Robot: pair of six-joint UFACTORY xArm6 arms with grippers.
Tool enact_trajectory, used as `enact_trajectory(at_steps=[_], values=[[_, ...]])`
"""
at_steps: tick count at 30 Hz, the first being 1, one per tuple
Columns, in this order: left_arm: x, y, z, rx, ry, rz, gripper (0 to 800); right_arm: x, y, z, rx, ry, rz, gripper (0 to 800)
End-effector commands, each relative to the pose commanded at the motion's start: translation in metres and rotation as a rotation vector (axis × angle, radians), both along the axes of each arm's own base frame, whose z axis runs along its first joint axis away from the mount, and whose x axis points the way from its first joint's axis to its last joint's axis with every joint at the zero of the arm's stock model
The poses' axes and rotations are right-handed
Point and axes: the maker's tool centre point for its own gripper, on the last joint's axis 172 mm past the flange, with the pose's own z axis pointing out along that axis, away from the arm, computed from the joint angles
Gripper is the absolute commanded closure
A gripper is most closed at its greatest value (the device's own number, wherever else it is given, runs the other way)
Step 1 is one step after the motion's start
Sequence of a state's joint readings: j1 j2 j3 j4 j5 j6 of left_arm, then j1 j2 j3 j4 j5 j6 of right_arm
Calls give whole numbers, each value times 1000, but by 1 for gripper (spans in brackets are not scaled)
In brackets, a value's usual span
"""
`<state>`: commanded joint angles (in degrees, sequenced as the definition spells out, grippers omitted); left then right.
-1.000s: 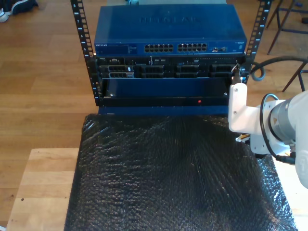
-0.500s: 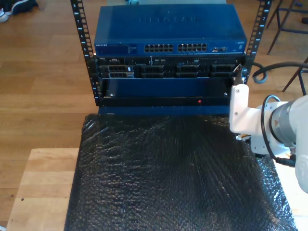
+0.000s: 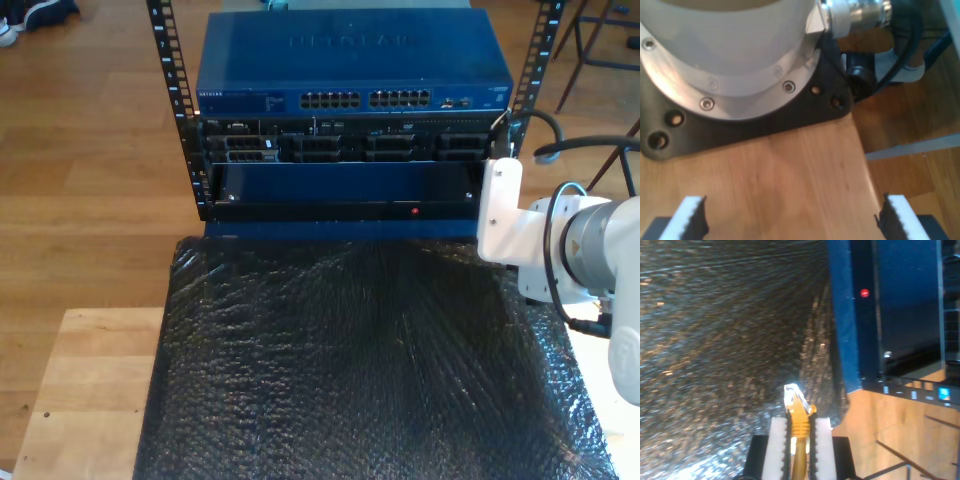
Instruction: Grab the cable and plug it in
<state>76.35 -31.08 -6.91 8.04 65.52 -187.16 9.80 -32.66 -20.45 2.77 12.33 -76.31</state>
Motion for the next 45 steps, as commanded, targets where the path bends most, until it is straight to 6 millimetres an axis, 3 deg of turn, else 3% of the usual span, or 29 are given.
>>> enact_trajectory(at_steps=[5, 15, 18, 26, 32, 35, 39, 45], values=[[0, 8, -8, 44, -18, 26, 0, 0, -1, -3, 1, -22, -1, 800], [-2, 4, -9, 20, -12, 33, 0, 13, 2, 22, 20, -154, -1, 800], [-2, 4, -9, 20, -12, 33, 0, 17, 8, 31, 25, -198, 12, 800], [-2, 4, -9, 19, -12, 34, 0, 10, 23, 14, 31, -183, 39, 800], [-2, 4, -9, 19, -12, 35, 0, 9, 33, 39, 54, -357, 65, 800], [-2, 4, -9, 20, -12, 33, 0, 10, 35, 36, 53, -355, 69, 800], [-2, 4, -9, 19, -12, 35, 0, 25, 37, 37, 54, -349, 63, 800], [-2, 4, -9, 19, -12, 35, 0, 54, 46, 21, 44, -310, 67, 800]])
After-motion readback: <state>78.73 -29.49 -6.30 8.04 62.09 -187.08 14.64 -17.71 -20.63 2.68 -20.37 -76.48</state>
